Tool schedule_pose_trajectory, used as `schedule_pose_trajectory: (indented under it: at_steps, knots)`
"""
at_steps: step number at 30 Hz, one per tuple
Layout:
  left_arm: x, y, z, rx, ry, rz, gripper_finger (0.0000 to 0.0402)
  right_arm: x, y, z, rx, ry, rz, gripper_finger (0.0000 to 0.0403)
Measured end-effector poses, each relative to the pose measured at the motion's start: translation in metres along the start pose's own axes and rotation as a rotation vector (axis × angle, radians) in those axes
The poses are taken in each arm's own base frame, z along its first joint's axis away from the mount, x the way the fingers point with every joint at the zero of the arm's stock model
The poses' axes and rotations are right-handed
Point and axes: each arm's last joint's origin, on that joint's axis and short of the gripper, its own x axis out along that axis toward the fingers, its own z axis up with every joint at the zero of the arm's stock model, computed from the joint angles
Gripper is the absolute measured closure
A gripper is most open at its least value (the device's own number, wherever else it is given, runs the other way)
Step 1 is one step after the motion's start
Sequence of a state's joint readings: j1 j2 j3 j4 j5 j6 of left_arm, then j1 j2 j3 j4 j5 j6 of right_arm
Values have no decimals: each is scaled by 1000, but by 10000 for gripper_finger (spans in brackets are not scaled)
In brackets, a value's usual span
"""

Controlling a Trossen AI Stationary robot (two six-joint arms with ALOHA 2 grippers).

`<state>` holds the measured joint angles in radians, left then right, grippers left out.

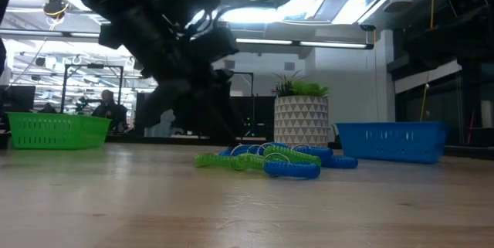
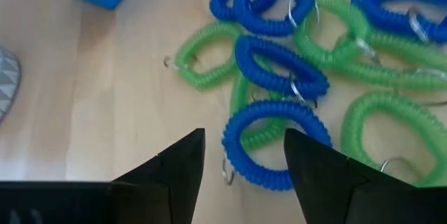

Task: Sort spring keychains
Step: Put the blue spring keychain in the blue bin

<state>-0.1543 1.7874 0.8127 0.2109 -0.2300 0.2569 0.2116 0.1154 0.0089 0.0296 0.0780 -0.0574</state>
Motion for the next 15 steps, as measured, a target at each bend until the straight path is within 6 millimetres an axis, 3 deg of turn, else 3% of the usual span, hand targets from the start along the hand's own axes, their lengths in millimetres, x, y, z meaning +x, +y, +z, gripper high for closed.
schedule_pose_trajectory:
  at_steps: [15]
  knots:
    - [4, 0, -4, -147, 12, -45, 217, 0, 0, 0, 0, 0, 0, 267]
